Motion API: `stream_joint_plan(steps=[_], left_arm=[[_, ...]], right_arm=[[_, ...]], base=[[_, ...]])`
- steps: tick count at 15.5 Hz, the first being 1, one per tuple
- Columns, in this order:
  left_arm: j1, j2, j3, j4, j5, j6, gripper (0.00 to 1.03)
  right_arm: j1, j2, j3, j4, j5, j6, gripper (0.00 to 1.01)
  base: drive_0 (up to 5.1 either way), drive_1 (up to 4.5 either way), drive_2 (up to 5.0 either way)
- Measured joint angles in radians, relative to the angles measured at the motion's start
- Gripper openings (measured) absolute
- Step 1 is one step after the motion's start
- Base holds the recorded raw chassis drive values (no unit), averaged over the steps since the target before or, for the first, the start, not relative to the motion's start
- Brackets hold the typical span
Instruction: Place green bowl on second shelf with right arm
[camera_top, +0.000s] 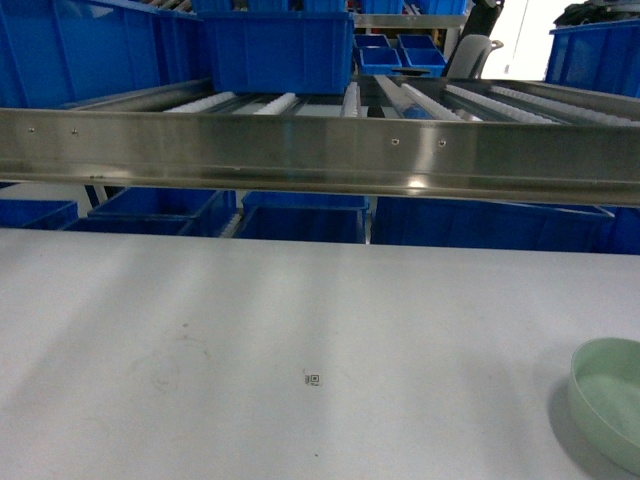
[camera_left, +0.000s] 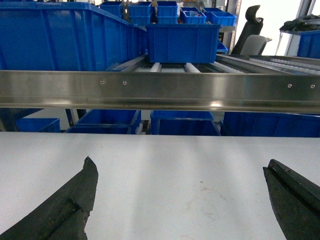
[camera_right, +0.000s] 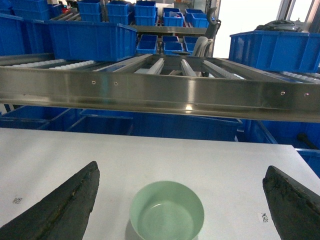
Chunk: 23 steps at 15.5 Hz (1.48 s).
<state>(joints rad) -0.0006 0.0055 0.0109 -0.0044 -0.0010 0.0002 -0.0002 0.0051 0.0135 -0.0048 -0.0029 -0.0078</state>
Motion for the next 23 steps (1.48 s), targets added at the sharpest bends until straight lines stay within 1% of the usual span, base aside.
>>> stream_joint_plan(steps=[15, 16, 17, 18, 19, 20, 21, 22, 23], left_arm=[[0.000, 0.000, 0.000, 0.000, 0.000, 0.000, 0.98], [0.000, 0.000, 0.000, 0.000, 0.000, 0.000, 0.98], [0.000, 0.000, 0.000, 0.000, 0.000, 0.000, 0.98], [0.000, 0.000, 0.000, 0.000, 0.000, 0.000, 0.98], [0.000, 0.000, 0.000, 0.000, 0.000, 0.000, 0.98], [0.000, 0.000, 0.000, 0.000, 0.000, 0.000, 0.98], [0.000, 0.000, 0.000, 0.001, 0.000, 0.000, 0.98], [0.000, 0.000, 0.000, 0.000, 0.000, 0.000, 0.98], [0.000, 0.000, 0.000, 0.001, 0.000, 0.000, 0.98]], right_arm=[[0.000, 0.000, 0.000, 0.000, 0.000, 0.000, 0.98], [-0.003, 0.019, 0.000, 0.040, -0.006, -0.003, 0.98], [-0.035, 0.107, 0.002, 0.167, -0.045, -0.007, 0.98], [-0.058, 0.191, 0.005, 0.240, -0.058, -0.011, 0.98], [-0.088, 0.332, 0.008, 0.356, -0.087, -0.020, 0.98], [-0.110, 0.540, 0.050, 0.513, -0.151, -0.043, 0.98], [-0.130, 0.666, 0.095, 0.605, -0.185, -0.059, 0.98], [-0.152, 0.801, 0.158, 0.652, -0.214, -0.085, 0.98], [-0.166, 0.927, 0.213, 0.655, -0.237, -0.125, 0.98]], base=[[0.0, 0.00, 0.0], [0.0, 0.00, 0.0], [0.0, 0.00, 0.0], [0.0, 0.00, 0.0], [0.0, 0.00, 0.0], [0.0, 0.00, 0.0], [0.0, 0.00, 0.0], [0.0, 0.00, 0.0], [0.0, 0.00, 0.0]])
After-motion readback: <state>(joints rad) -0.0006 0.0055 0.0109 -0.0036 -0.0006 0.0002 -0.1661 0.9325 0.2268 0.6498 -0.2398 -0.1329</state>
